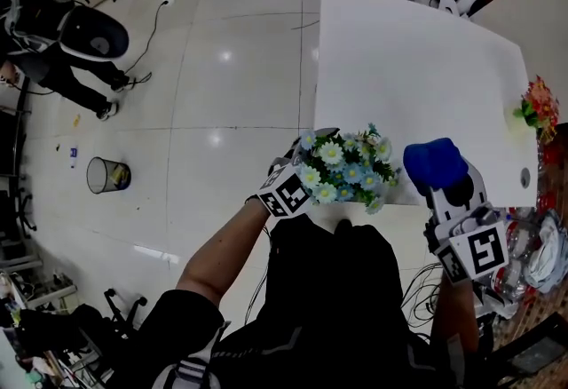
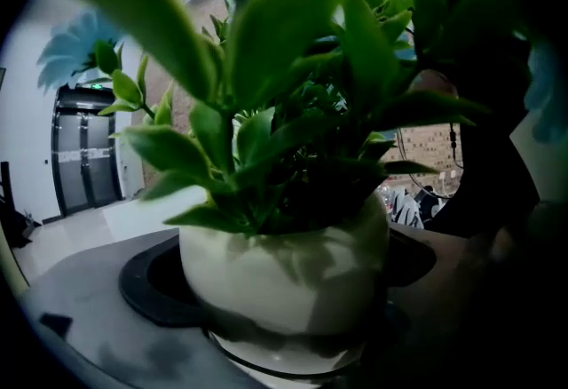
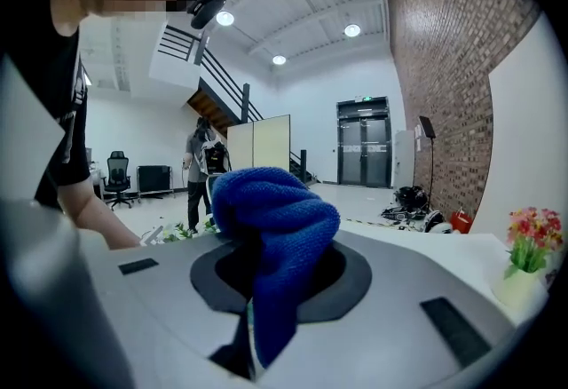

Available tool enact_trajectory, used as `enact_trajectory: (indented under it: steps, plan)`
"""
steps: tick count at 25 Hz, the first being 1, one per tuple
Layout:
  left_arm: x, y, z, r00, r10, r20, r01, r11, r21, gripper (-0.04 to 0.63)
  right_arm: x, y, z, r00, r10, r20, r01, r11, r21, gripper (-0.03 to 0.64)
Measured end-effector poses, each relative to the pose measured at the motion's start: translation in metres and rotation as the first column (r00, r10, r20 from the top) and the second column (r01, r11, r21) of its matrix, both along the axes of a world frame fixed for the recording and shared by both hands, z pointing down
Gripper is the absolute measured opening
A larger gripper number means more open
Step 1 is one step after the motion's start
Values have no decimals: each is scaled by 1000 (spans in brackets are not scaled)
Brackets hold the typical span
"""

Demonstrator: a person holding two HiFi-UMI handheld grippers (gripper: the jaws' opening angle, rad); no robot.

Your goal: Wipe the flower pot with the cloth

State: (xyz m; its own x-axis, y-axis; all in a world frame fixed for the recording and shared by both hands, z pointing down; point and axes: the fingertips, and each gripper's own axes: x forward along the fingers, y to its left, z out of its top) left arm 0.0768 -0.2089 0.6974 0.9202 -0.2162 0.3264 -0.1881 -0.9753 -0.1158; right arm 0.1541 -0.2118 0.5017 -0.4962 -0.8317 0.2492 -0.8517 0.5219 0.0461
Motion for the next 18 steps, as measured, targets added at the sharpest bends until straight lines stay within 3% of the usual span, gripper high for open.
enact_trajectory:
  steps: [8, 12, 16, 18]
  plan:
    - [-10, 5, -1, 1000, 15, -26, -14, 1000, 19, 581, -5, 2, -8, 1000, 10, -16, -10, 1000, -9, 71]
    - [-21, 7, 10, 1000, -4, -8, 3, 1000, -29, 581, -3, 4, -16, 1000, 15, -9, -15, 1000, 0, 71]
    - [-49, 11, -6, 993, -83, -82, 71, 987, -146, 581, -3, 6, -26, 1000, 14, -27, -15, 1000, -12, 71]
    - [-73, 17, -21, 989, -123, -81, 108, 980, -166, 581, -6, 5, -38, 1000, 20, -18, -20, 1000, -20, 71]
